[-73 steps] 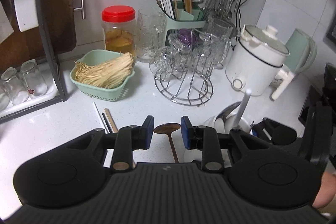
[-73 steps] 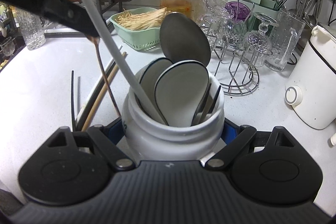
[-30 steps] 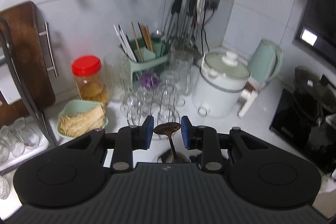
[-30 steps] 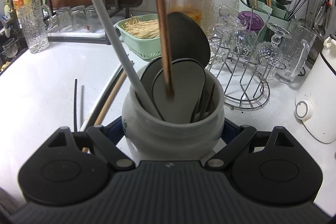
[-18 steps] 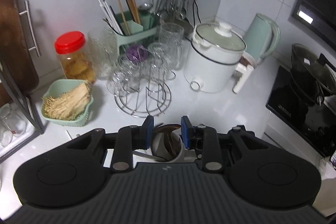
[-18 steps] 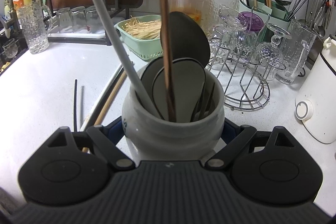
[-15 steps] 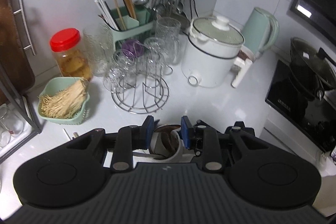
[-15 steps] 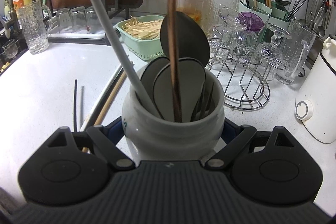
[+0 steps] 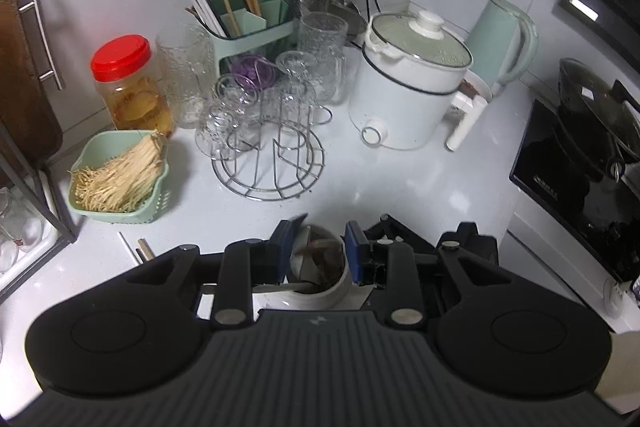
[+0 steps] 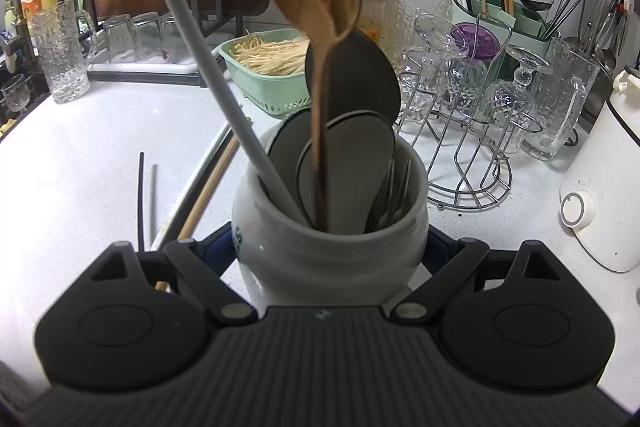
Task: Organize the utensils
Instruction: 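Lower the gold spoon into the mug and open the left tool, then move the left tool down to the chopsticks on the counter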
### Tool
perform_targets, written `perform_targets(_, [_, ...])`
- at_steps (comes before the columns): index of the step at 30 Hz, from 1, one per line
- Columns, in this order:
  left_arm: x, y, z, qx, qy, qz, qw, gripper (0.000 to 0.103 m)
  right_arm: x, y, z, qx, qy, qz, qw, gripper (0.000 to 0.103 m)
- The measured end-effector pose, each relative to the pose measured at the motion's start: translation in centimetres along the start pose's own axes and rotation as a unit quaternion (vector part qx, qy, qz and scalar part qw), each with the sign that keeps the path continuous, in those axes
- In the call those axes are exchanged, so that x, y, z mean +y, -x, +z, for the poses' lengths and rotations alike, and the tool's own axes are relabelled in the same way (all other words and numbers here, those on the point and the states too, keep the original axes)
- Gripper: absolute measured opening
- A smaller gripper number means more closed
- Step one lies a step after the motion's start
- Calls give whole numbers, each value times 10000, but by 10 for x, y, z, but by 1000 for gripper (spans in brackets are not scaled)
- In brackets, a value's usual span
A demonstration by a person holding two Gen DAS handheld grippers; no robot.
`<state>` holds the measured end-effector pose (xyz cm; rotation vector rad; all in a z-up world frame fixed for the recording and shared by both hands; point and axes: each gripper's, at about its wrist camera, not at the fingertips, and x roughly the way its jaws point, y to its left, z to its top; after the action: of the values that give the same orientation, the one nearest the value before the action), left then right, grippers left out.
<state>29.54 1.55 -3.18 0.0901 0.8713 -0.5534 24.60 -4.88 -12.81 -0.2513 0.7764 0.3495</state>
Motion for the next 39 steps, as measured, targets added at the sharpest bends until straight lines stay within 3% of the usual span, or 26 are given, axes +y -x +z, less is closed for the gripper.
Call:
perform_targets(4, [2,11,2,-156,91,29,9998,42,1,-1,0,11,-13,-24,10000,93])
perform_targets(22, [16,106,12,-1262,581,347,9897,43,1,-2,2,106,-64,-60,9999,93])
perform_targets(32, [39,127,-2,-1366,931,654,9841,43,-1,-3,3,137,-114,-66,9998,93])
perform_targets(39, [62,132,-24,-1257,1325,1196,9759,49,-2,-5,4,130,-157,-92,9998,93])
